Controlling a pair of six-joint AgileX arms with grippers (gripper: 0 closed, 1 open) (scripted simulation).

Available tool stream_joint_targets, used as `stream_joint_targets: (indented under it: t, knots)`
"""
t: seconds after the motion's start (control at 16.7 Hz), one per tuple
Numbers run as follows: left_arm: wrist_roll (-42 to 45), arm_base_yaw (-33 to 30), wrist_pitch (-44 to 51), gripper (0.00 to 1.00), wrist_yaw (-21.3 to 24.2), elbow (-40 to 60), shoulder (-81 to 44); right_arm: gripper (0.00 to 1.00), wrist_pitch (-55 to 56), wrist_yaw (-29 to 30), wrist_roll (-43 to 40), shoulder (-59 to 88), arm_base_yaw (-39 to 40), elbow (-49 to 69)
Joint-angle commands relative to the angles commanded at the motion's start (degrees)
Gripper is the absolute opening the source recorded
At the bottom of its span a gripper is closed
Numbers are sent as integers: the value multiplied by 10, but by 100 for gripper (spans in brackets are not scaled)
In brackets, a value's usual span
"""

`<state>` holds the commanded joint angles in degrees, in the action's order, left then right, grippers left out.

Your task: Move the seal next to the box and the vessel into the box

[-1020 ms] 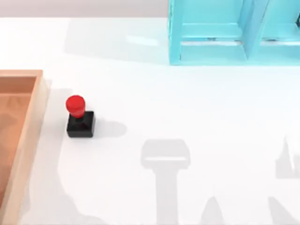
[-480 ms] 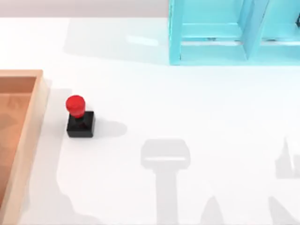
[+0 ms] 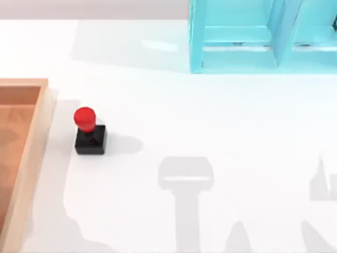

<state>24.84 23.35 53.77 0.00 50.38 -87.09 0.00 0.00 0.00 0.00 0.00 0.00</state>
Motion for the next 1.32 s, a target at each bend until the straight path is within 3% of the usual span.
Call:
stream_joint_targets:
  t: [0.12,0.66,0.96,1.32]
  knots:
    - [0,0,0,100,0,0,0,100,0,0,0,0,0,0]
    - [0,-1,0,100,-1,1,0,100,0,0,0,0,0,0]
    - [-12,-8,-2,100,-35,87,8,100,0,0,0,0,0,0]
    - [-9,2,147,100,-37,206,28,100,0,0,0,0,0,0]
